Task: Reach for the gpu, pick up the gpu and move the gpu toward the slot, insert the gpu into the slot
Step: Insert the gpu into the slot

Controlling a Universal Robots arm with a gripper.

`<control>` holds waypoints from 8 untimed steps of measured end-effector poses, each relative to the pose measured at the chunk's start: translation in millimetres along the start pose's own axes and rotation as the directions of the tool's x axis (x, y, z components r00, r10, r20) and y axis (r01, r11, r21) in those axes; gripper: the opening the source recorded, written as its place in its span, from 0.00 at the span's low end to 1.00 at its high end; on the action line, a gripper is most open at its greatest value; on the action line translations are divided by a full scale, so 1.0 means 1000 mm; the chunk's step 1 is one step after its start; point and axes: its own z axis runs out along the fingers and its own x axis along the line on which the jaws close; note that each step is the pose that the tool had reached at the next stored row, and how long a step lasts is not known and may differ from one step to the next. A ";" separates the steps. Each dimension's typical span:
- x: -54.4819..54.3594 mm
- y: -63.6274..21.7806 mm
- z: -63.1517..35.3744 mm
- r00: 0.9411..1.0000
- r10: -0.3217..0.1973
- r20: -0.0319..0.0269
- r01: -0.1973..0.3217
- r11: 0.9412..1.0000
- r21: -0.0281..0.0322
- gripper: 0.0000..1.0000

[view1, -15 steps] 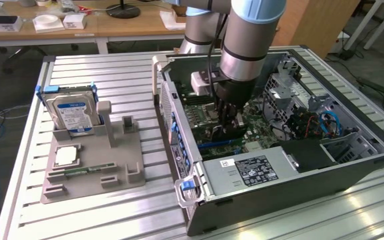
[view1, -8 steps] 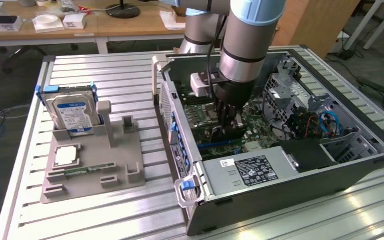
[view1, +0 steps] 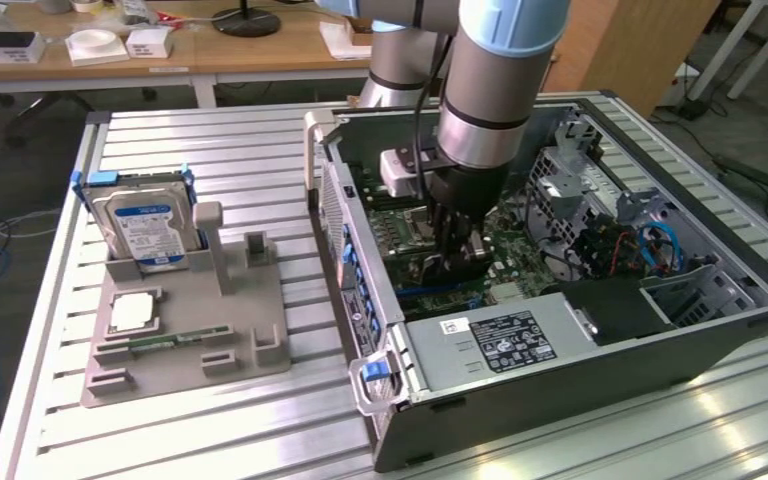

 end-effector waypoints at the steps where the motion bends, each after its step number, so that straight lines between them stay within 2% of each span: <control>1: 0.000 0.0001 0.0003 1.000 0.000 0.000 0.000 1.000 0.000 0.26; 8: 0.000 0.0003 0.0010 1.000 0.000 0.000 0.000 1.000 0.000 0.26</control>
